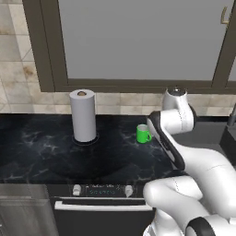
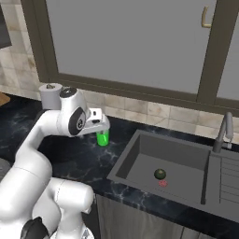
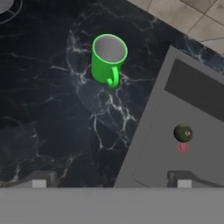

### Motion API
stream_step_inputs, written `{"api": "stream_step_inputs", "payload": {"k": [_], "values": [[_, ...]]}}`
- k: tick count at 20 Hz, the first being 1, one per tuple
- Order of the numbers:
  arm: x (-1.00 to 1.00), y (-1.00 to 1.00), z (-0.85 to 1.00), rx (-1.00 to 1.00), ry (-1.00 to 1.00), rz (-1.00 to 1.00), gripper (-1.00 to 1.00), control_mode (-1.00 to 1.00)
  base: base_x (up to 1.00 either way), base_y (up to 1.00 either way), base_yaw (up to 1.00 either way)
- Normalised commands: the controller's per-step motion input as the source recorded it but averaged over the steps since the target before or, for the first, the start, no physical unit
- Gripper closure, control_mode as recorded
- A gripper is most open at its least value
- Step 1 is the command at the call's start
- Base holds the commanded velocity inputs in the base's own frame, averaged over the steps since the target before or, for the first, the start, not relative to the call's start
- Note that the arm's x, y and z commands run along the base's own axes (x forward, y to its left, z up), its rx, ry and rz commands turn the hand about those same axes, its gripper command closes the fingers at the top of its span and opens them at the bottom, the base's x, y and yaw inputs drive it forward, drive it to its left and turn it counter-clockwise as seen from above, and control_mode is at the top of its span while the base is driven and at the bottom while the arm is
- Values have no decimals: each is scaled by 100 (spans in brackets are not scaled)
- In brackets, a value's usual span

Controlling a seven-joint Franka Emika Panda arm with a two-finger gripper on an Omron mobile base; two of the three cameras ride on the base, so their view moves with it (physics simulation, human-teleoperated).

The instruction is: Clear the mugs and bowl far away from the sink.

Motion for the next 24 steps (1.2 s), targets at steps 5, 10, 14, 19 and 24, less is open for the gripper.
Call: {"api": "stream_step_inputs", "payload": {"k": [5,10,14,19,24], "values": [[0,-15,-10,0,-6,-1,-100,-100,0,0,0],[13,-1,0,8,3,-1,-100,-100,0,0,0],[21,0,0,11,12,2,-100,-100,0,0,0],[21,0,0,5,2,6,-100,-100,0,0,0],[28,0,0,0,-2,3,-100,-100,0,0,0]]}}
